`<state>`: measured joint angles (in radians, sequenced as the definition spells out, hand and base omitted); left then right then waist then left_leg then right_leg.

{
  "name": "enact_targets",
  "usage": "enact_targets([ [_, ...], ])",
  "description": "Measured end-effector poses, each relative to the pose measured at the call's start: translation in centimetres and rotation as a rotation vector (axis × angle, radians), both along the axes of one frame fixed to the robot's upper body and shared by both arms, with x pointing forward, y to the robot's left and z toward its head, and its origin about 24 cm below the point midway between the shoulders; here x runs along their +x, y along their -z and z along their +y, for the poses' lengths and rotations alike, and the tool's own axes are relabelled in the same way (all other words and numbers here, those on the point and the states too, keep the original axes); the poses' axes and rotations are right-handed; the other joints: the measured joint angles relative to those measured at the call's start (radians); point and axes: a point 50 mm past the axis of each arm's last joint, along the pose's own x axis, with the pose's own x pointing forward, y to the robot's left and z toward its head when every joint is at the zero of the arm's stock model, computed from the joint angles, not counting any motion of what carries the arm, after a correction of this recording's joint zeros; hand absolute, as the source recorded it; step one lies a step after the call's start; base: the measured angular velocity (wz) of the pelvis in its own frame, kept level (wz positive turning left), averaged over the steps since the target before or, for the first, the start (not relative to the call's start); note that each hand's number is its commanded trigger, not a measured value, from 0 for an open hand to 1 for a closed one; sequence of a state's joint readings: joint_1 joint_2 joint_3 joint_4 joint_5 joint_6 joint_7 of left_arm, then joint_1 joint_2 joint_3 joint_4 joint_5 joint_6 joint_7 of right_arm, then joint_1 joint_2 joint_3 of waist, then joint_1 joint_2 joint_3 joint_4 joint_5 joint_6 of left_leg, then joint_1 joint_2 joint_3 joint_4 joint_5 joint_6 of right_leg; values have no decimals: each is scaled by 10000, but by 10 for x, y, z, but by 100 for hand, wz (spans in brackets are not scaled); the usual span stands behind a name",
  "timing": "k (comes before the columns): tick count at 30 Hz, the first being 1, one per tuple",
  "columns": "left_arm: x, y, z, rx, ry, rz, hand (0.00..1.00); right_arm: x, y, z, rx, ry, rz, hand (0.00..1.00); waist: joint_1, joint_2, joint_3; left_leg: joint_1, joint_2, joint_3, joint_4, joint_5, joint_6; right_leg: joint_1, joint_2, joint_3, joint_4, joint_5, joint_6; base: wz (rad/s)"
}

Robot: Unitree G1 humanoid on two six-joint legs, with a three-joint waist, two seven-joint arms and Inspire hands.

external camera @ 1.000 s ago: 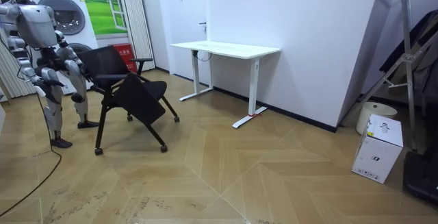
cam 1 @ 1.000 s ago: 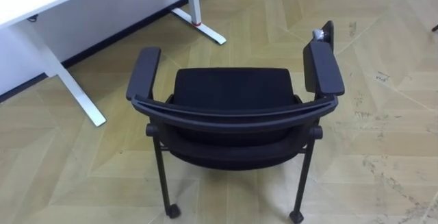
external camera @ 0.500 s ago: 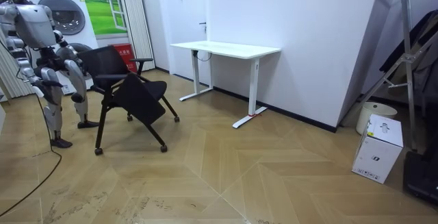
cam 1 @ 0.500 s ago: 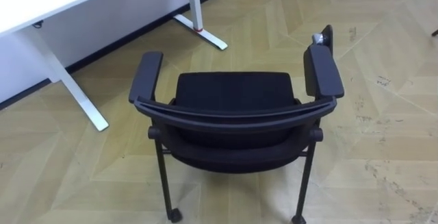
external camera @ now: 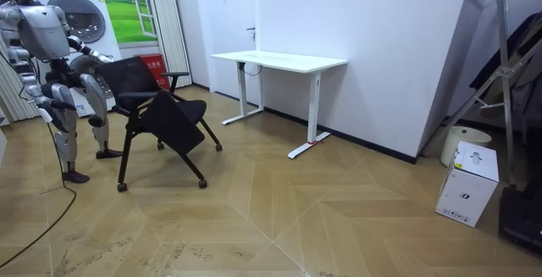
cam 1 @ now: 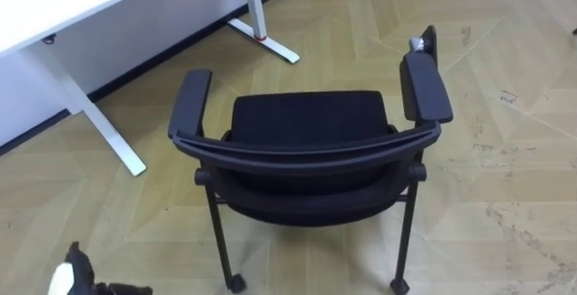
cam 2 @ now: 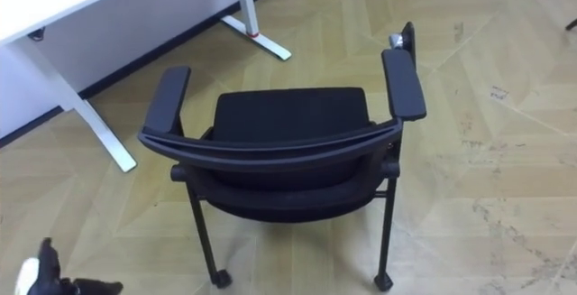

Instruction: Push chair

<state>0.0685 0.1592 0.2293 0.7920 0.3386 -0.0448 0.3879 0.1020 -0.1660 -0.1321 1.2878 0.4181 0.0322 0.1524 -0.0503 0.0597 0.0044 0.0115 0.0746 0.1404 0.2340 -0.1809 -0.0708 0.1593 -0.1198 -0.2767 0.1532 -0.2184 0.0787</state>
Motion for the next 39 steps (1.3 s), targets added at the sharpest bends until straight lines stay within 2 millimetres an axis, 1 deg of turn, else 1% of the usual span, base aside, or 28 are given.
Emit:
enact_targets([
  [1, 8, -8, 1, 314, 247, -386, 0, 1, 0, 0, 1, 5, -25, 0, 19, -12, 37, -1, 0, 0, -10, 0, 0, -10, 1, -1, 0, 0, 0, 0],
  [2, 16, -17, 4, 576, 374, -845, 0, 1, 0, 0, 1, -2, -30, 0, 27, -27, 49, -6, -1, 2, -10, 0, 0, -24, 0, 3, 0, 0, 0, 0],
  [3, 19, -22, 5, 712, 386, -1086, 0, 1, 0, 0, 3, -3, -32, 0, 28, -35, 51, -6, -4, 4, -10, 0, 0, -26, -1, 7, 0, 0, 0, 0],
  [5, 31, -39, 7, 1291, 523, -1922, 0, 0, 0, 0, -4, -8, -10, 0, 22, -50, 53, -17, -7, 4, -11, -1, -1, -39, -3, 11, -9, 0, 1, 0],
  [6, 33, -42, 7, 1389, 547, -2089, 0, 0, 0, 0, -6, -1, -15, 0, 22, -52, 50, -18, -7, 4, -12, 0, -1, -39, -2, 11, -11, 0, 1, 0],
  [8, 39, -52, 6, 1818, 795, -2462, 0, 1, 0, -1, -8, -9, -25, 0, -29, -21, 26, -29, -7, -4, -8, 0, -1, -47, -1, 10, -21, 0, 1, 0],
  [11, 44, -58, 5, 2290, 1153, -2615, 0, 1, 0, -1, -5, -17, -31, 0, -84, -4, -12, -37, -6, -22, 1, 0, -1, -46, 0, 3, -15, 0, 0, 0],
  [12, 47, -62, 3, 2588, 1386, -2680, 0, 1, 0, -1, -6, -21, -33, 0, -74, -3, -36, -36, -5, -26, 1, 1, -1, -47, 0, 12, -8, 0, 0, 0],
  [13, 50, -65, 2, 2825, 1596, -2749, 0, 1, 0, 0, -1, -27, -31, 0, -70, 4, -77, -36, -6, -27, 1, 1, 0, -51, -1, 16, -1, 0, 0, 0],
  [15, 55, -74, 0, 3232, 1917, -3015, 0, 1, 0, 0, 18, -27, -33, 0, -78, -20, -110, -33, -6, -27, 0, 1, 0, -50, -2, 15, 4, 1, -1, 0],
  [19, 69, -100, -12, 4173, 2753, -4014, 0, 2, 0, 0, 28, -27, -54, 0, -118, -80, -96, -27, -9, -36, -9, 3, 2, -49, -6, -4, 8, 1, -1, 0],
  [20, 71, -104, -17, 4352, 2991, -4211, 0, 2, 0, 0, 60, -22, -64, 0, -133, -114, -75, -27, -9, -36, -13, 4, 2, -46, -5, -8, 8, 1, -1, 0],
  [23, 75, -107, -26, 4450, 3406, -4382, 0, 3, 0, 1, 133, -50, -42, 0, -258, -156, -47, -39, -9, -44, -11, 4, 1, -50, -1, -8, 3, 1, -1, 0],
  [26, 78, -108, -37, 4635, 4033, -4425, 0, 4, 0, 2, 233, -127, -24, 0, -307, -169, -39, -65, -8, -42, 0, 4, 1, -80, 0, -1, 3, 1, -1, 0],
  [28, 79, -109, -44, 4683, 4413, -4430, 0, 4, 0, 2, 297, -141, -59, 0, -310, -210, -39, -81, -8, -40, -2, 4, 1, -106, 0, 13, 4, 2, -2, 0],
  [30, 80, -108, -47, 4778, 4669, -4305, 0, 4, 0, 2, 313, -85, -75, 0, -311, -222, -58, -89, -7, -35, -2, 4, 1, -119, -2, 25, 6, 4, -5, 0],
  [33, 81, -106, -52, 4720, 4889, -4202, 0, 3, 0, 2, 312, -10, -77, 0, -334, -183, -83, -87, -5, -36, -4, 4, 1, -127, -2, 62, 4, 5, -6, 0],
  [34, 81, -106, -53, 4850, 5053, -4112, 0, 2, 0, 1, 310, 38, -88, 0, -337, -162, -94, -84, -5, -34, -5, 4, 1, -136, -1, 149, 2, 5, -6, -5],
  [36, 82, -108, -56, 5007, 5233, -4084, 0, -1, 0, -1, 277, 74, -27, 0, -336, -116, -93, -71, -4, -13, -22, 3, 1, -163, -2, 238, 1, 5, -6, -8],
  [39, 84, -111, -66, 5290, 5765, -4198, 0, -2, 0, -2, 234, 108, -103, 0, -346, -76, -98, -54, -5, 0, -45, 3, 1, -171, -2, 263, 2, 5, -6, -2],
])
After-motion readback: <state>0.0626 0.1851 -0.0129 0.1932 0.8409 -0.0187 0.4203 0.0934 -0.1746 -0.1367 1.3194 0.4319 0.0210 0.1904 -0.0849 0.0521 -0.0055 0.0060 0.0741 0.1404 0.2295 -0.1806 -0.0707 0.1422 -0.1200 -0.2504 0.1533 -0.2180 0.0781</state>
